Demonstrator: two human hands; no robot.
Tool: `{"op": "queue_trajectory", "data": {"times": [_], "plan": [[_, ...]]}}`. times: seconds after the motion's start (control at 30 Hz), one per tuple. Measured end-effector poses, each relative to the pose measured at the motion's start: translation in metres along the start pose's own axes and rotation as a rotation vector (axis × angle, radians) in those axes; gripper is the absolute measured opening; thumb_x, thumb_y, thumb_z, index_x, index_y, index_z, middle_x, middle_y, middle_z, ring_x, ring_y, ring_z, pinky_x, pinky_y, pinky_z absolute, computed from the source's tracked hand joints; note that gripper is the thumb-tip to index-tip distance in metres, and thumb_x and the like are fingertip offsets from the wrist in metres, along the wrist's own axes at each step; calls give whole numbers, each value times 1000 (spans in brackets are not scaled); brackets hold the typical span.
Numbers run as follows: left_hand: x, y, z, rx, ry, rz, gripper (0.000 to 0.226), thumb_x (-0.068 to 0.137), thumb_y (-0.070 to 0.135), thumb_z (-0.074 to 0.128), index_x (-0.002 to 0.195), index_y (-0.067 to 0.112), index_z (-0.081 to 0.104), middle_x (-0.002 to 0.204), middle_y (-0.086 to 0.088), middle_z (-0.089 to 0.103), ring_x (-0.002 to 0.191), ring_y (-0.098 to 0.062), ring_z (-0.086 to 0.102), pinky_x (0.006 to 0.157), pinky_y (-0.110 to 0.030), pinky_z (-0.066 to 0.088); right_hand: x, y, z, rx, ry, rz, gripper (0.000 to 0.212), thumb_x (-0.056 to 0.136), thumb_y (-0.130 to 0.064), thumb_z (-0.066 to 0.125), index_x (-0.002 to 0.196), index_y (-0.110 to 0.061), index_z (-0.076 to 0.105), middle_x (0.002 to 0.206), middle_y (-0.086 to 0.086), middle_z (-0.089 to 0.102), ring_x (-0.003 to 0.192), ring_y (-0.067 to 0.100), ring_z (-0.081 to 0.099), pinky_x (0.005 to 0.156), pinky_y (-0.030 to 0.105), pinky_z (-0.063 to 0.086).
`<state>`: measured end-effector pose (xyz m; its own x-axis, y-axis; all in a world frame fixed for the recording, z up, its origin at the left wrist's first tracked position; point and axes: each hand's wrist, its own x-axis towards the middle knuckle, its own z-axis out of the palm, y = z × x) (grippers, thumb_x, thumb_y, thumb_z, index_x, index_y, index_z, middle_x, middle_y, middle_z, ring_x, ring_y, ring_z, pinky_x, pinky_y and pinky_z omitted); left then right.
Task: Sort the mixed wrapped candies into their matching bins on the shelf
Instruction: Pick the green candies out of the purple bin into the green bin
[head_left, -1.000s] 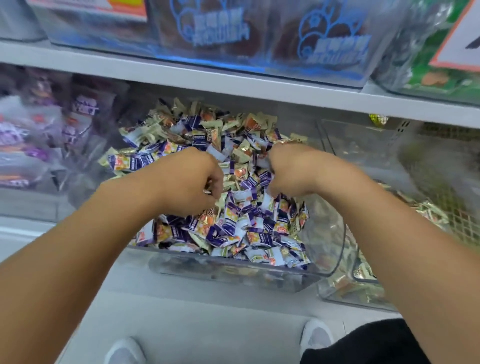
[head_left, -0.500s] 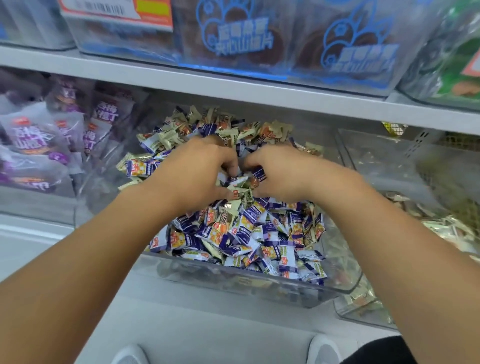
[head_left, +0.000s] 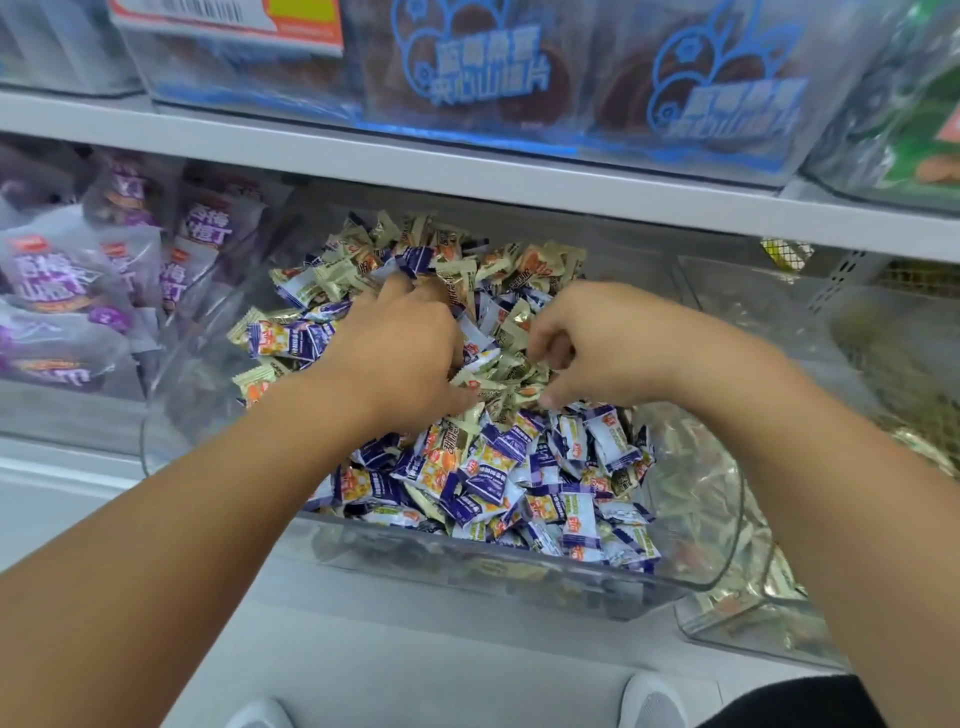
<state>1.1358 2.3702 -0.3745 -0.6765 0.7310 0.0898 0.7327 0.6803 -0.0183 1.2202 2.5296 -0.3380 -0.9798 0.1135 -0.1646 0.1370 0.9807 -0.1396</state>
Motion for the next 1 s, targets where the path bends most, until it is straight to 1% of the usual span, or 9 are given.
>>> {"op": "queue_trajectory", "data": {"times": [0.13,0.23,0.3,0.37,0.47,0.6,0.8,0.9,1.0], "plan": [[2,-12,3,-201,17,-17,39,75,56,73,65,20,63,90,-3,61,91,-23,50,85,-38,47,11,-4,12,22,-84,-10,49,75,-36,85,116,-16,68,107,3,69,96,25,65,86,42,56],[-3,-11,-3,-466,32,-48,39,80,43,76,68,7,68,68,-13,64,52,-17,50,48,-26,45,11,-3,16,18,-110,-30,36,75,-29,86,104,-13,71,98,1,69,90,23,67,82,37,57],[-6,-9,-9,-629,52,-83,30,83,36,76,71,9,70,54,-3,58,39,-10,45,43,-32,50,9,0,16,17,-76,-67,21,79,-23,82,96,-16,74,91,-3,70,83,17,66,76,33,57],[-8,-8,-11,-738,76,-136,24,85,32,74,75,11,72,42,7,51,33,-3,39,36,-22,42,4,5,14,60,-21,-92,9,82,-19,76,90,-15,75,81,-4,70,73,15,65,67,30,56],[-9,-11,-13,-847,162,-193,16,84,31,76,80,16,74,54,8,65,41,1,49,47,-15,43,-2,11,8,123,114,-99,11,83,-21,71,81,-11,74,73,3,69,68,21,63,62,31,51],[-7,-19,-15,-971,175,-222,26,83,30,78,102,15,70,75,0,75,56,-9,66,73,-40,60,-6,17,0,311,209,48,27,85,-30,64,85,-3,65,78,14,69,67,26,64,62,35,50],[-3,-16,-7,-980,145,-194,30,92,25,68,120,16,61,71,-4,61,54,-17,68,59,-34,61,-2,11,5,789,84,220,17,88,-15,64,73,-15,55,102,10,62,84,20,70,66,31,62],[-3,-14,-6,-934,133,-186,22,95,25,63,116,20,60,85,-18,61,58,-23,72,65,-46,62,0,9,8,821,62,225,18,90,-12,58,73,-14,53,90,9,61,74,23,65,69,38,63],[-4,-13,-6,-830,164,-170,17,95,31,62,104,17,65,79,-9,62,55,-15,65,62,-41,61,2,6,9,765,86,226,4,96,-15,52,96,-11,54,75,12,63,63,22,71,66,36,62]]}}
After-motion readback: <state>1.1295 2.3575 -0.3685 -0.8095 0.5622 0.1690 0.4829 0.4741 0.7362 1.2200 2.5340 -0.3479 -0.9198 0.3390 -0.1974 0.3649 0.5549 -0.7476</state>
